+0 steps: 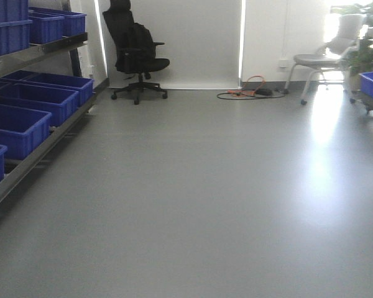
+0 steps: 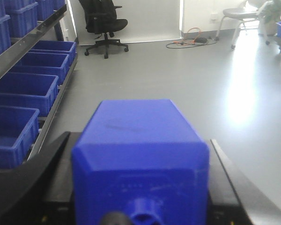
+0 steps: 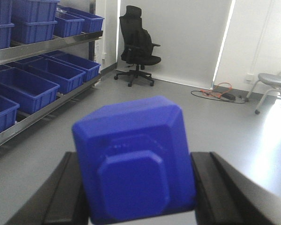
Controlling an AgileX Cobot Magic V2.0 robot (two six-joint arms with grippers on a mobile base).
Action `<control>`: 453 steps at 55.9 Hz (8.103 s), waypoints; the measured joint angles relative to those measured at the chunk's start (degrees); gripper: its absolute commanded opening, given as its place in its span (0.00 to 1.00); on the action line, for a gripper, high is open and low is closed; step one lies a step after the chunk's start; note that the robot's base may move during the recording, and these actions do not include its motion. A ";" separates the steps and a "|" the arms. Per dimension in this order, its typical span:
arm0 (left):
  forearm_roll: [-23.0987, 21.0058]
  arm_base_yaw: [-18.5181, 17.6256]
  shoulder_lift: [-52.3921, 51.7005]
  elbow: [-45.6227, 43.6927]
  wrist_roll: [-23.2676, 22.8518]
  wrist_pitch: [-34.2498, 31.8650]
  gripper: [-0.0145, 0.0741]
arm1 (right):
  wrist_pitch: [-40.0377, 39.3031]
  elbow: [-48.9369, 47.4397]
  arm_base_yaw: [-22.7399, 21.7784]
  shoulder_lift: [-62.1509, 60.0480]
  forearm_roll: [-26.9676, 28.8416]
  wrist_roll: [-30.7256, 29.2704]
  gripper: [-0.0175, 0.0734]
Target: Pick and sort blue part to right shelf
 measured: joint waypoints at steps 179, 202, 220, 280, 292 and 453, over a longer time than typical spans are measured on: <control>0.12 -6.89 0.00 0.19 -0.10 -4.36 0.59 | 0.00 0.00 0.00 0.00 0.00 0.00 0.27; 1.63 -6.89 0.00 0.19 -0.10 -10.65 0.59 | 0.00 0.00 0.00 0.00 0.00 0.00 0.27; 1.63 -6.89 0.00 0.19 -0.10 -12.43 0.59 | 0.00 0.00 0.00 0.00 0.00 0.00 0.27; -11.02 1.80 82.52 -39.71 -0.10 0.81 0.59 | 0.21 0.00 0.00 0.00 0.00 0.00 0.27; -12.03 4.72 90.35 -41.17 -0.02 0.81 0.60 | 0.24 0.00 0.00 0.00 0.00 0.00 0.27; -3.88 2.25 8.06 -11.79 3.63 3.79 0.30 | 21.77 -43.50 -1.64 92.43 -20.80 20.46 0.84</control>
